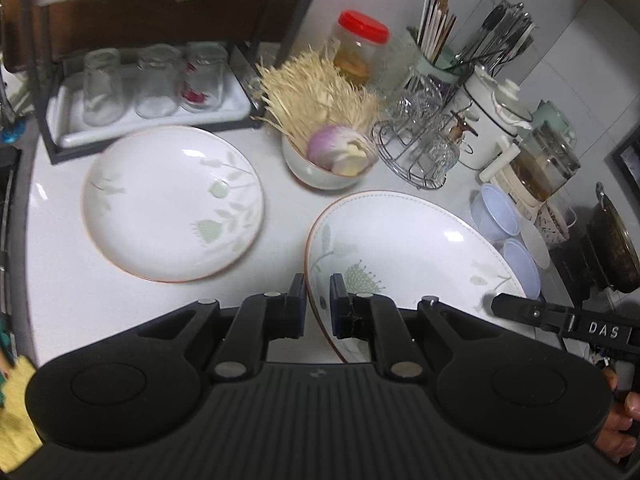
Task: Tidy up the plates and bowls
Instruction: 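Lift the white plate onto the deer-pattern plate and open both grippers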
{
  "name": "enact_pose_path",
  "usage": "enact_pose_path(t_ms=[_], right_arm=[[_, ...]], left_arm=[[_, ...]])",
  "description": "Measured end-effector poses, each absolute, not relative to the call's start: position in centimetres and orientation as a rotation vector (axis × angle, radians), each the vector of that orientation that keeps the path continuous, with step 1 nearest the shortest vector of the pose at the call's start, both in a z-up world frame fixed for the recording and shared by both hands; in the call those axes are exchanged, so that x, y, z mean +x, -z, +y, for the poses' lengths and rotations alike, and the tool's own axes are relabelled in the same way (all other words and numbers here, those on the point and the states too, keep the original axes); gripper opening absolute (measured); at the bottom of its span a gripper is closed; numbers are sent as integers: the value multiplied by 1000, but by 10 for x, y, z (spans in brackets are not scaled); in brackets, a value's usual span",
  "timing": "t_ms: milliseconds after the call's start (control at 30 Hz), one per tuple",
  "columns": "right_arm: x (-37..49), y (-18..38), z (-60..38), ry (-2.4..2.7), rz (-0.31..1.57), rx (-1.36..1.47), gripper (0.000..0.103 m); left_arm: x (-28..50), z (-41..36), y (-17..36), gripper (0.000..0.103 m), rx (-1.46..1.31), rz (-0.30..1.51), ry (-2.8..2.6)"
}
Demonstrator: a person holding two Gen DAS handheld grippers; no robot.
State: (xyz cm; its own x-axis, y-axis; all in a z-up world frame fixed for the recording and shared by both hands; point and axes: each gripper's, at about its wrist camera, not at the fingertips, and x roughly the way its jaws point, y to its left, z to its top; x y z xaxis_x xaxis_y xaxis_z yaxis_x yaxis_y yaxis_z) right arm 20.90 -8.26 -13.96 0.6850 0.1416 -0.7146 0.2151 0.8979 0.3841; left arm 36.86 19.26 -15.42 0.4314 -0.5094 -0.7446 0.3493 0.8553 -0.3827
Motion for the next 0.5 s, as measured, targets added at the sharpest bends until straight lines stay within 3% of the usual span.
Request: enact_pose_path(t_ms=[500], right_arm=[[242,190,-150,-44,982,423,18]], left_arm=[[375,123,206,13,-148,1129,411]])
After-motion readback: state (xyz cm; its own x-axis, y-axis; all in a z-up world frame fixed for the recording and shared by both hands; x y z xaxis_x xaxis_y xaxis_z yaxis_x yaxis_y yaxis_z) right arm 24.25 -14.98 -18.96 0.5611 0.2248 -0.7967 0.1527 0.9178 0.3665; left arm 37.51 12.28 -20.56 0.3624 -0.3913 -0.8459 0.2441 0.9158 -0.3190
